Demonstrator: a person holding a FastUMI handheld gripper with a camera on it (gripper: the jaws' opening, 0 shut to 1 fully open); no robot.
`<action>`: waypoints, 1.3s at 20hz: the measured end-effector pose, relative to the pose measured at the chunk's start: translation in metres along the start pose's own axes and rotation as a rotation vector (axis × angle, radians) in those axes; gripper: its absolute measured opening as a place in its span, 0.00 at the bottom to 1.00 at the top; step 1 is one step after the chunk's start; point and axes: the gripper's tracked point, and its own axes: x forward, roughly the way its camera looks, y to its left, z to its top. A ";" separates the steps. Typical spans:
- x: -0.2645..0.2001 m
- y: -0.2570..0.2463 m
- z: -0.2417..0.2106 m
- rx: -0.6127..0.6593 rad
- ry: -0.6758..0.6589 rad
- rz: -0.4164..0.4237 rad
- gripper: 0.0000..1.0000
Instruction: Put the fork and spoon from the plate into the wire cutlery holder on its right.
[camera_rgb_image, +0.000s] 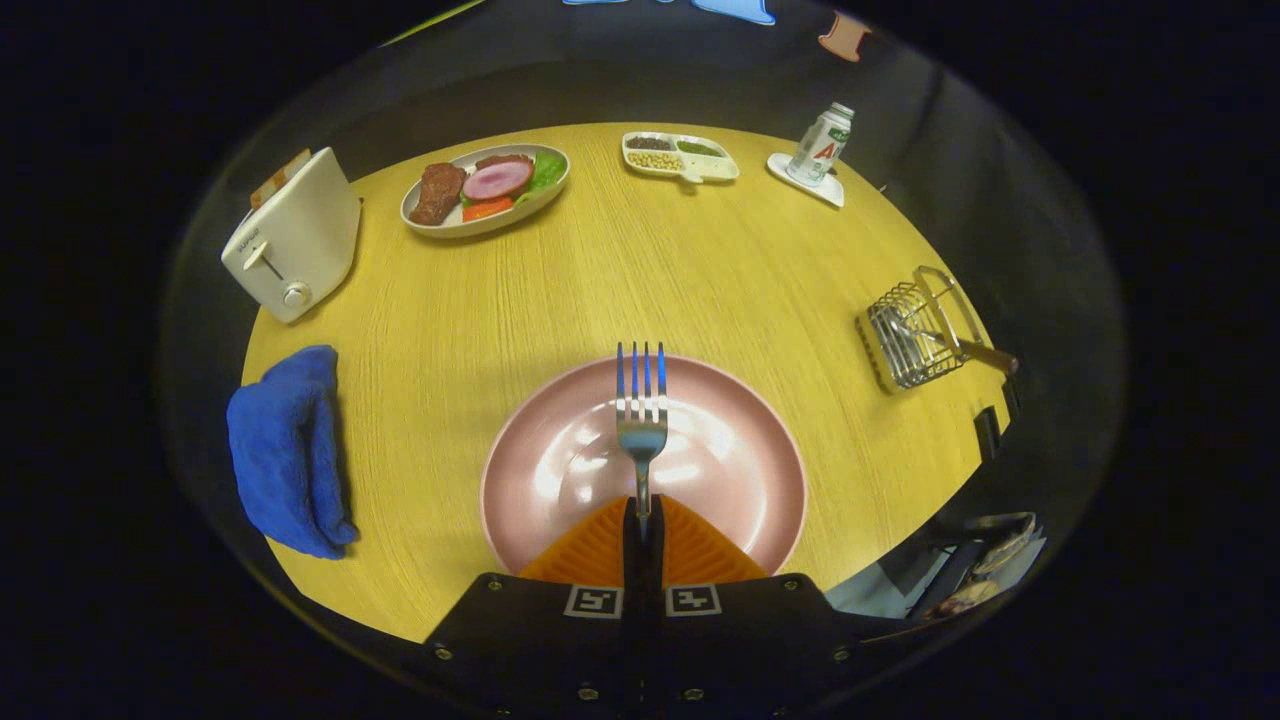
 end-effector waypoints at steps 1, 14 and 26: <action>-0.005 -0.007 0.010 -0.002 -0.014 -0.016 0.01; -0.029 -0.136 0.073 0.157 -0.056 -0.206 0.02; -0.013 -0.234 0.057 0.162 0.190 -0.280 0.01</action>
